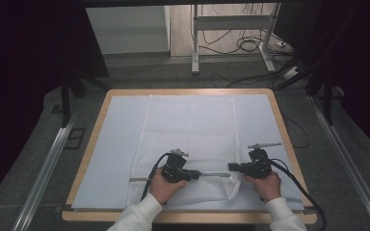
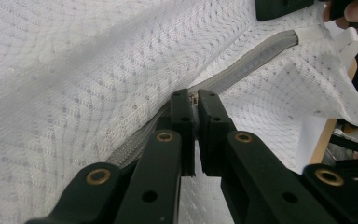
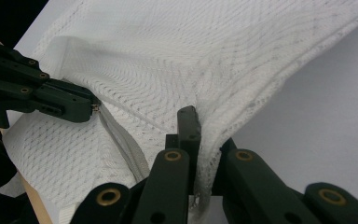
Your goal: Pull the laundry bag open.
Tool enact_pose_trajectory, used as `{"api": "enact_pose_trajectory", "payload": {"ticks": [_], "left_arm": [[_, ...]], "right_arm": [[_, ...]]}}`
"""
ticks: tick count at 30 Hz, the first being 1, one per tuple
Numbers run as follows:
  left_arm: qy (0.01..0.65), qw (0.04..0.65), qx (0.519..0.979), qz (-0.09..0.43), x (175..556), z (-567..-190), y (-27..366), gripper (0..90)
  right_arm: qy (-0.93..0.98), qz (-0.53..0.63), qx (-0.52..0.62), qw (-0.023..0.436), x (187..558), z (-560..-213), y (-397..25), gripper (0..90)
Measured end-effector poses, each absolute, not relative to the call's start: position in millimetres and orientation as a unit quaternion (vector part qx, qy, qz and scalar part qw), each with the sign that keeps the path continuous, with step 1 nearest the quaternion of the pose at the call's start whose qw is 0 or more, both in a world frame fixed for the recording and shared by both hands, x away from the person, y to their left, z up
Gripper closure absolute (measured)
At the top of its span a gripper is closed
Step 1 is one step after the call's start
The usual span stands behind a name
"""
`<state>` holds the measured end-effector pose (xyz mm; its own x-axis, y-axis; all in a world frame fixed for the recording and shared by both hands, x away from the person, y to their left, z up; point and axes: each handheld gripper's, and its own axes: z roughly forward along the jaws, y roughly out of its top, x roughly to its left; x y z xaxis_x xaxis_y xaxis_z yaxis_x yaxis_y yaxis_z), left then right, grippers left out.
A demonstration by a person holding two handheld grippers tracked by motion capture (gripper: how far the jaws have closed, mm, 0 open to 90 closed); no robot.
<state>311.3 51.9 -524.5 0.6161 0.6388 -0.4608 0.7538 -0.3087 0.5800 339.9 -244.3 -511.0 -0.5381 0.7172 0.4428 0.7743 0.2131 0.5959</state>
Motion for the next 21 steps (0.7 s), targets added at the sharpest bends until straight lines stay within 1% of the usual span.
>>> {"api": "enact_pose_trajectory", "payload": {"ticks": [21], "left_arm": [[0.449, 0.406, 0.793, -0.072, 311.4, -523.1, 67.4, 86.7]], "right_arm": [[-0.776, -0.404, -0.482, 0.038, 340.5, -510.5, -245.5, 87.6]]}}
